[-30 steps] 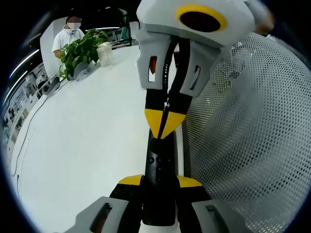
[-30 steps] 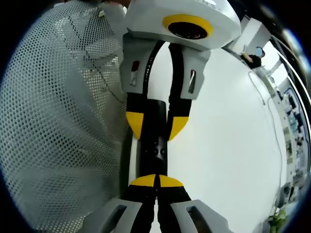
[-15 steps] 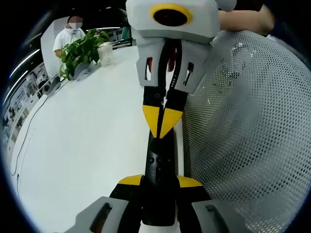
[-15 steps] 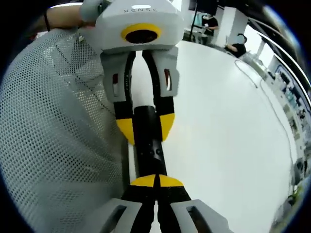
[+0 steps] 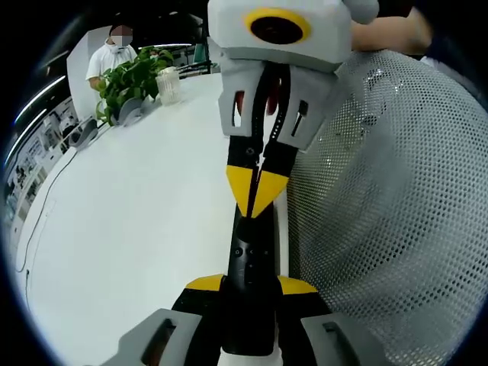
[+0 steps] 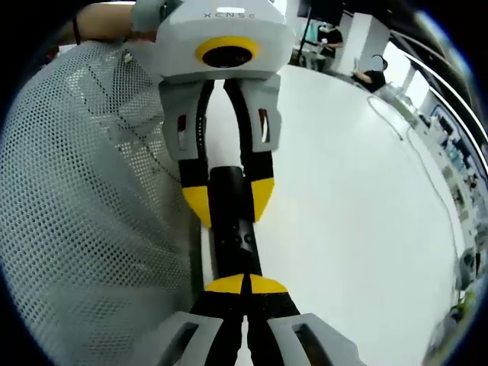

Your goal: Press the specified remote control buttons in sequence, fully releasing each button before pressing the next.

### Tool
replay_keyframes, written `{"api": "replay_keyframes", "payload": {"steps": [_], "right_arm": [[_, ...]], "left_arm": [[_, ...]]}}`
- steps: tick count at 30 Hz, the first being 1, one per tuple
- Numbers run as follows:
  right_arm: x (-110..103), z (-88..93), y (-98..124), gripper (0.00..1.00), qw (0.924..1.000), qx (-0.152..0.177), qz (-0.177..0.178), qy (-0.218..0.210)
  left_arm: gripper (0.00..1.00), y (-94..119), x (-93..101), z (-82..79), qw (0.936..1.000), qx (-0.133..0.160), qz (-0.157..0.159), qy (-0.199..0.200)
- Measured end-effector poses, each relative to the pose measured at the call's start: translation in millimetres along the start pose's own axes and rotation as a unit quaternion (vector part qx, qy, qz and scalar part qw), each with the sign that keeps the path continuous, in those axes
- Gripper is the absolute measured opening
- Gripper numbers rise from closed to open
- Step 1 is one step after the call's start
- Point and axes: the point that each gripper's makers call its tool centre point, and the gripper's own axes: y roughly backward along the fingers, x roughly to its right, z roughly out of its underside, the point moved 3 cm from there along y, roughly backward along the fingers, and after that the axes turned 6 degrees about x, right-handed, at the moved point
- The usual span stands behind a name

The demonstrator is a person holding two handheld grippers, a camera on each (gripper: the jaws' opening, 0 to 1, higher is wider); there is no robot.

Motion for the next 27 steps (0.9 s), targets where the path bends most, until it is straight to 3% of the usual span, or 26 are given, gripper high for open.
{"api": "replay_keyframes", "payload": {"steps": [6,11,16,18,21,24,27], "right_arm": [[1.4,0.1,0.4,0.0,0.9995,0.014,-0.004,-0.026],[1.3,-0.8,-0.5,0.0,0.9996,0.011,-0.006,-0.023],[0.0,-4.9,-2.9,0.0,0.9999,0.01,-0.004,-0.001],[-6.7,-13.5,-7.0,0.0,0.9993,0.03,-0.023,0.006],[-8.9,-15.1,-8.9,0.0,0.999,0.01,-0.02,0.038],[-12.8,-20.3,-9.1,0.0,0.9984,0.038,-0.03,0.031],[-14.9,-26.2,-10.4,0.0,0.9978,0.042,-0.028,0.043]], "left_arm": [[0.25,0.1,0.1,-0.1,1.0,0.002,0.0,0.001],[0.25,0.0,-0.2,0.2,1.0,0.003,0.0,0.001],[0.25,0.2,-0.2,0.1,1.0,0.002,0.001,0.0],[0.25,0.0,-0.3,0.3,1.0,0.002,0.001,0.0],[0.25,0.3,-0.1,0.2,1.0,0.002,0.002,0.0],[0.25,0.2,-0.2,0.3,1.0,0.002,0.002,0.0],[0.25,0.2,-0.3,-0.1,1.0,0.002,0.002,0.0]]}}
